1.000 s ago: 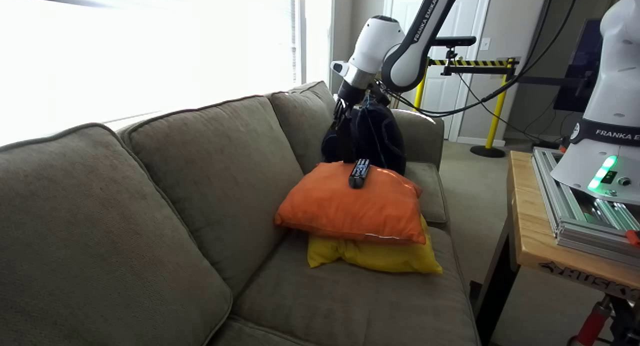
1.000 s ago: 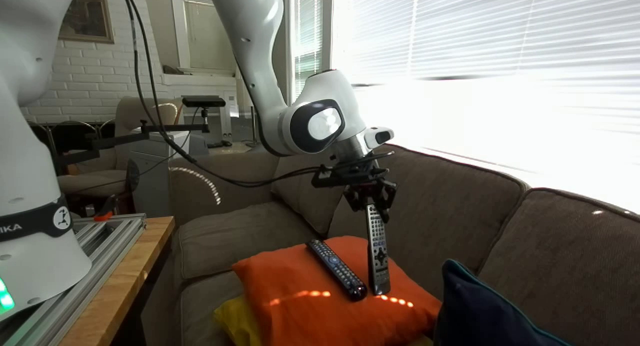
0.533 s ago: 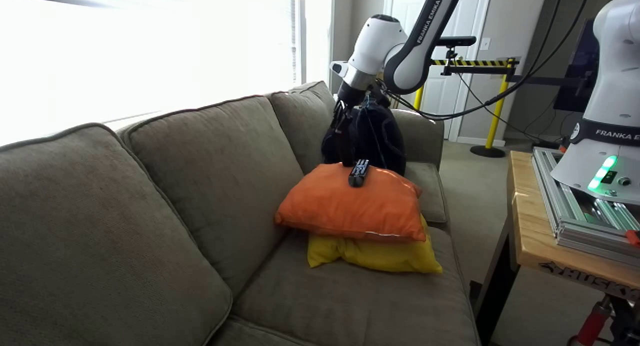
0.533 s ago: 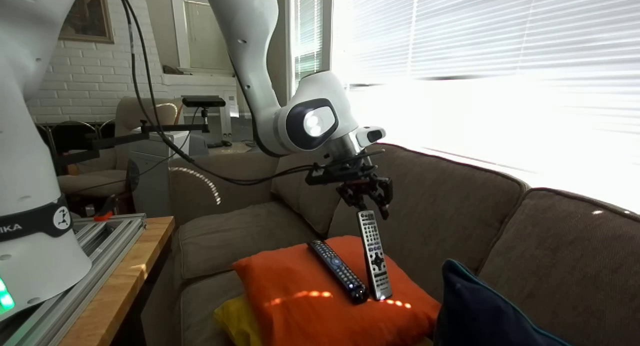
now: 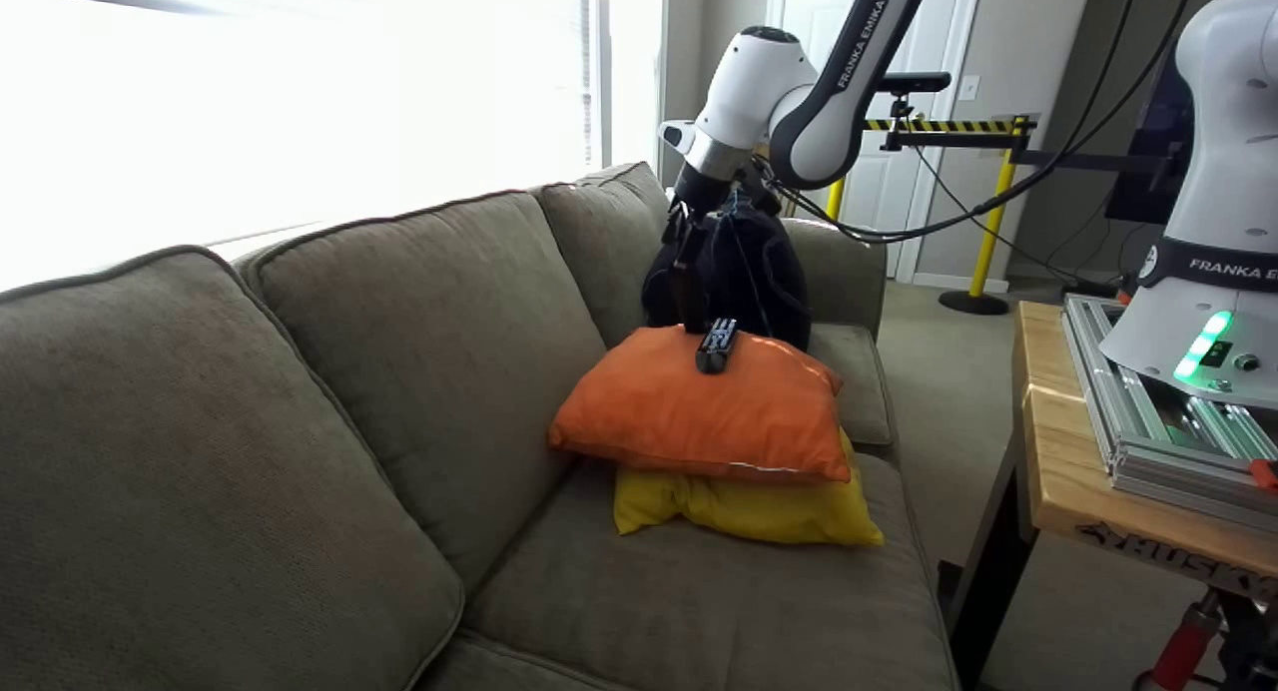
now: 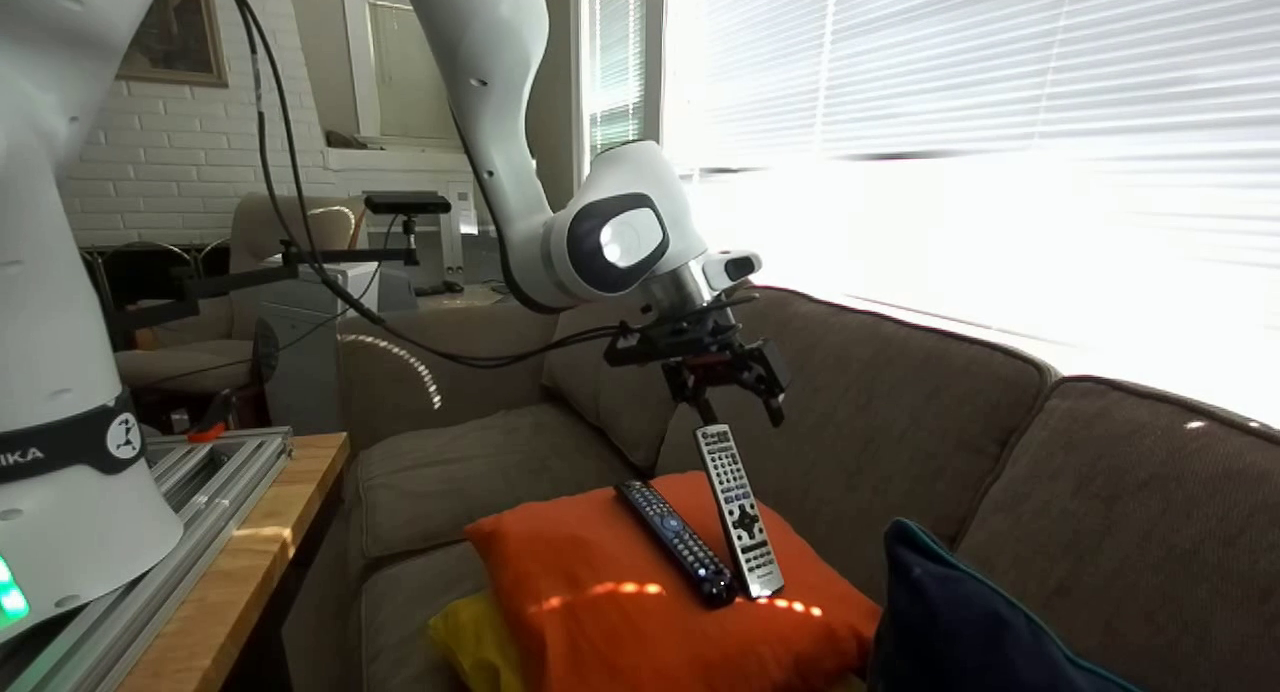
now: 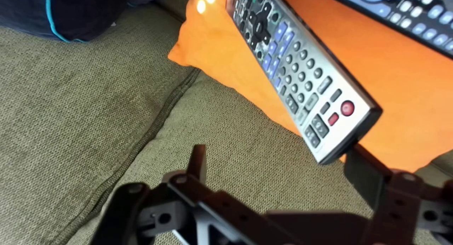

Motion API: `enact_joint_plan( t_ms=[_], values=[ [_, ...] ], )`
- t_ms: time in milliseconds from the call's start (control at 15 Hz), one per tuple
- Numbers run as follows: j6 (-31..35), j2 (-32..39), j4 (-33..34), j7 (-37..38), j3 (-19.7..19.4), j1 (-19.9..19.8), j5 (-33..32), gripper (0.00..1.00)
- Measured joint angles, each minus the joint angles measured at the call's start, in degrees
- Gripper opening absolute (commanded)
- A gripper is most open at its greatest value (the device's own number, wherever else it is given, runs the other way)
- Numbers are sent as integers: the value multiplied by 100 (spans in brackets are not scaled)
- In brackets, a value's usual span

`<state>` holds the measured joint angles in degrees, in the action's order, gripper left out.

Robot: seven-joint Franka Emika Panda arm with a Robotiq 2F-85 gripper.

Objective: Remove the remotes from the bag

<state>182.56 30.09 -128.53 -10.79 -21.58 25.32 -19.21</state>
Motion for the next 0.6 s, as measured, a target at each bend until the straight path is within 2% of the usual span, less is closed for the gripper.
enact_joint_plan(
  t_ms=[400,600],
  values=[
    [0,0,-24,89,-86,111,0,100],
    [-159,-23,-24,249,37,44,45,100]
  ],
)
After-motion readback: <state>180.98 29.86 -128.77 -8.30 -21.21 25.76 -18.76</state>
